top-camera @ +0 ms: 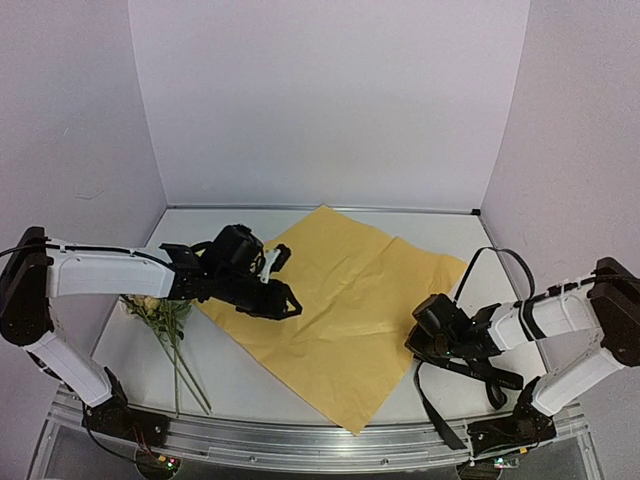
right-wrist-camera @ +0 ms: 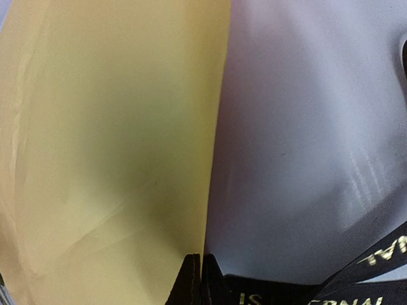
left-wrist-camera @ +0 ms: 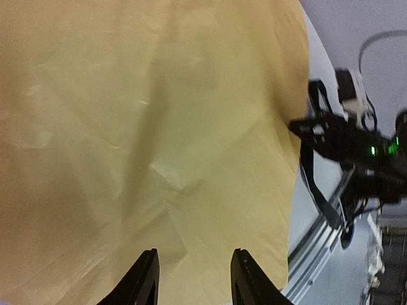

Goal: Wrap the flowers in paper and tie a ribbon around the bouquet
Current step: Adjust the flattened wrapping paper at the center of the board, then pick up the fake flower from the center of the board, then move the flattened wrapping paper to the center of the board.

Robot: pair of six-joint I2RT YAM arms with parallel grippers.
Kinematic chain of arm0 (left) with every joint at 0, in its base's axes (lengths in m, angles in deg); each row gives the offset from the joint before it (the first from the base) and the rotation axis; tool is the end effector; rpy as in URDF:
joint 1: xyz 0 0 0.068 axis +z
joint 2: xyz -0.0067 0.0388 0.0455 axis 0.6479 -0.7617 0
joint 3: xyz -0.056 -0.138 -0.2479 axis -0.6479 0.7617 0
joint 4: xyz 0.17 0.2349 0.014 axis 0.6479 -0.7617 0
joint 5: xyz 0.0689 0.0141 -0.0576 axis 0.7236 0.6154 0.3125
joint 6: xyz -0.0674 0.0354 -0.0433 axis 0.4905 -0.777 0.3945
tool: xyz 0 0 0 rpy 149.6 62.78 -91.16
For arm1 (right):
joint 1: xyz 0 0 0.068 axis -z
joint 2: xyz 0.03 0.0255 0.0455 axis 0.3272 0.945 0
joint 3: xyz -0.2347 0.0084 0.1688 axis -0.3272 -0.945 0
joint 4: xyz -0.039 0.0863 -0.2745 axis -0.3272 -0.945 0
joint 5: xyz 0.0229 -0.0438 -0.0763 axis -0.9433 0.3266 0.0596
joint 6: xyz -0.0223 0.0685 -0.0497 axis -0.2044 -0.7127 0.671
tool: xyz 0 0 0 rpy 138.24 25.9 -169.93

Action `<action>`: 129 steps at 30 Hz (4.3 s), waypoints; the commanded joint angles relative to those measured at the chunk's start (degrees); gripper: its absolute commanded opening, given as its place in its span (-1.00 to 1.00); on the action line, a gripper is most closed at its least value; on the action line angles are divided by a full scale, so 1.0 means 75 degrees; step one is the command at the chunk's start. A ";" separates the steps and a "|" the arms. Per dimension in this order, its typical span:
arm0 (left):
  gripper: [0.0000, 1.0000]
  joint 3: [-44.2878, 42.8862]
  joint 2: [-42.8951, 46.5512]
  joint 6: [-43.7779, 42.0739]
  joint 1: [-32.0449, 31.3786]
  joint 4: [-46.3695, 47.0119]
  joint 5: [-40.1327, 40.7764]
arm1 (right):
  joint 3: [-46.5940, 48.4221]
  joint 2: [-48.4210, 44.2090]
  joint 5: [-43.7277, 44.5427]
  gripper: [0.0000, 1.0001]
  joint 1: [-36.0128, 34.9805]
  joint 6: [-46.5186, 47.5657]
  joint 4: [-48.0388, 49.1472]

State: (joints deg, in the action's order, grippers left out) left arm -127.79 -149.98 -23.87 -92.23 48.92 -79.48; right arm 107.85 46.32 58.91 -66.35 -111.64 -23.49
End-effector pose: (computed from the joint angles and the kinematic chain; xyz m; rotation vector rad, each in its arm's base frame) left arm 0.2211 -0.3120 0.1951 0.5754 2.4907 -0.9374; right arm 0.2029 0.1973 0.0808 0.6137 2.5400 0.5676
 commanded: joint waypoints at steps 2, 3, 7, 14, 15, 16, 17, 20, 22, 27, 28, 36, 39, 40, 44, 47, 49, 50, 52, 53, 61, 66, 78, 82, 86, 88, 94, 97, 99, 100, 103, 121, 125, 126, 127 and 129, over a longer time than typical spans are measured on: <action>-0.19 0.0451 0.0852 0.1872 0.0897 -0.0536 0.1220 | 0.0556 0.0733 0.0965 -1.00 -0.0434 -0.0403 0.0422; -0.19 0.0493 0.0986 0.2017 0.0995 -0.0665 0.1363 | 0.0704 0.0826 0.0924 -1.00 -0.0433 -0.0325 0.0422; -0.06 0.0554 0.1495 0.2605 0.1345 -0.1778 0.2590 | 0.1036 0.0991 0.0699 -1.00 -0.0427 -0.0231 0.0349; 0.53 0.0976 0.2944 0.4268 0.1932 -0.4235 0.4529 | 0.1032 0.0744 0.0147 -0.31 -0.0429 -0.0073 0.0196; 0.60 0.1050 0.3124 0.4603 0.1968 -0.4564 0.4732 | 0.1050 0.0675 0.0019 -0.18 -0.0429 -0.0018 0.0125; 0.67 0.1165 0.3261 0.4854 0.2014 -0.4926 0.4922 | 0.1059 0.0607 -0.0079 -0.03 -0.0431 0.0018 -0.0017; 0.74 0.1258 0.3423 0.5140 0.2031 -0.5162 0.5009 | 0.1043 0.0516 -0.0178 0.09 -0.0441 0.0055 -0.0071; 0.91 0.1729 0.3776 0.5785 0.2058 -0.5495 0.5006 | 0.0964 0.0164 -0.0390 0.36 -0.0445 0.0192 -0.0381; 0.98 0.2075 0.3916 0.6020 0.2073 -0.5450 0.4837 | 0.0964 -0.0141 -0.0496 0.49 -0.0446 0.0371 -0.0782; 0.99 0.2593 0.3989 0.5838 0.2083 -0.4996 0.4641 | 0.1028 -0.0895 -0.0682 0.69 -0.0450 0.0958 -0.1914; 0.99 0.2677 0.3983 0.5641 0.2100 -0.4725 0.4601 | 0.1066 -0.1026 -0.0722 0.72 -0.0450 0.1112 -0.2073; 0.95 0.3132 0.3148 0.4210 0.2929 -0.3017 0.3660 | 0.1341 -0.1462 -0.1217 0.75 -0.0448 0.1918 -0.2713; 0.88 0.3151 0.2845 0.3589 0.3276 -0.2431 0.3312 | 0.1327 -0.1616 -0.1244 0.75 -0.0447 0.2068 -0.2833; 0.85 0.3133 0.2727 0.3383 0.3362 -0.2270 0.3230 | 0.1320 -0.1664 -0.1232 0.75 -0.0444 0.2128 -0.2882; 0.66 0.3068 0.2248 0.2974 0.3645 -0.2129 0.2980 | 0.1332 -0.1788 -0.1184 0.75 -0.0434 0.2304 -0.3006; 0.50 0.3123 0.1958 0.2840 0.3771 -0.1994 0.2923 | 0.1337 -0.1819 -0.1167 0.76 -0.0432 0.2391 -0.3022; 0.41 0.3137 0.1724 0.2791 0.3836 -0.1929 0.2857 | 0.1350 -0.1820 -0.1160 0.76 -0.0430 0.2439 -0.3031; 0.39 0.3132 0.1599 0.2749 0.3861 -0.1883 0.2831 | 0.1359 -0.1815 -0.1168 0.76 -0.0432 0.2465 -0.3037; 0.37 0.3110 0.1391 0.2668 0.3871 -0.1813 0.2821 | 0.1385 -0.1800 -0.1179 0.76 -0.0433 0.2491 -0.3040; 0.35 0.3096 0.1302 0.2616 0.3875 -0.1777 0.2824 | 0.1394 -0.1792 -0.1181 0.76 -0.0432 0.2496 -0.3040; -0.36 0.2835 0.0801 0.2458 0.3890 -0.1845 0.3119 | 0.1401 -0.1738 -0.1201 0.76 -0.0429 0.2450 -0.3040; -0.76 0.2578 0.0933 0.2323 0.3890 -0.2217 0.3638 | 0.1409 -0.1721 -0.1233 0.76 -0.0431 0.2474 -0.3062; -1.00 0.1337 0.1889 0.1719 0.3890 -0.3544 0.4833 | 0.1837 -0.1410 -0.1372 0.77 -0.0428 0.2683 -0.3390; -1.00 0.1000 0.2122 0.1608 0.3885 -0.3868 0.4776 | 0.2008 -0.1304 -0.1335 0.82 -0.0350 0.2840 -0.3674; -1.00 0.0548 0.2448 0.1530 0.3882 -0.3930 0.4183 | 0.2252 -0.1016 -0.1812 0.82 0.0146 0.2901 -0.3806; -1.00 0.0197 0.2480 0.1523 0.3872 -0.3907 0.3770 | 0.2491 -0.0779 -0.2037 0.78 0.0445 0.2991 -0.3867; -1.00 -0.0923 0.2005 0.1706 0.3530 -0.3384 0.2820 | 0.2757 -0.0393 -0.2298 0.75 0.1270 0.3156 -0.3954; -1.00 -0.1461 0.1428 0.1826 0.3181 -0.2876 0.2558 | 0.2826 -0.0173 -0.2448 0.75 0.1666 0.3228 -0.3966; -1.00 -0.1928 0.0854 0.1847 0.2867 -0.2509 0.2508 | 0.2937 0.0070 -0.2669 0.75 0.1986 0.3290 -0.3958; -1.00 -0.2098 0.0619 0.1844 0.2771 -0.2368 0.2463 | 0.2999 0.0210 -0.2787 0.74 0.2107 0.3293 -0.3901; -1.00 -0.2908 -0.0283 0.1827 0.2425 -0.1861 0.2233 | 0.3250 0.0555 -0.3111 0.74 0.2369 0.3325 -0.3682; -1.00 -0.4837 -0.3129 0.1849 0.2055 -0.0701 0.0979 | 0.2915 0.1996 -0.3543 0.23 0.2992 0.2350 -0.2113; -0.99 -0.4818 -0.3252 0.1884 0.2040 -0.0575 0.0875 | 0.2913 0.2222 -0.3731 -0.17 0.2983 0.2112 -0.1809; -0.99 -0.4825 -0.3296 0.1892 0.2038 -0.0549 0.0857 | 0.2930 0.2267 -0.3783 -0.27 0.2965 0.2084 -0.1783; -1.00 -0.4834 -0.3332 0.1900 0.2037 -0.0524 0.0829 | 0.2947 0.2300 -0.3806 -0.37 0.2935 0.2068 -0.1773; -1.00 -0.4894 -0.3408 0.1917 0.2030 -0.0489 0.0758 | 0.3008 0.2346 -0.3879 -0.53 0.2872 0.2095 -0.1775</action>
State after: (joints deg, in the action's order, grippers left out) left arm -160.64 -175.12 -9.99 -76.60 40.60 -72.42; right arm 130.05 61.96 31.05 -43.98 -94.91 -37.75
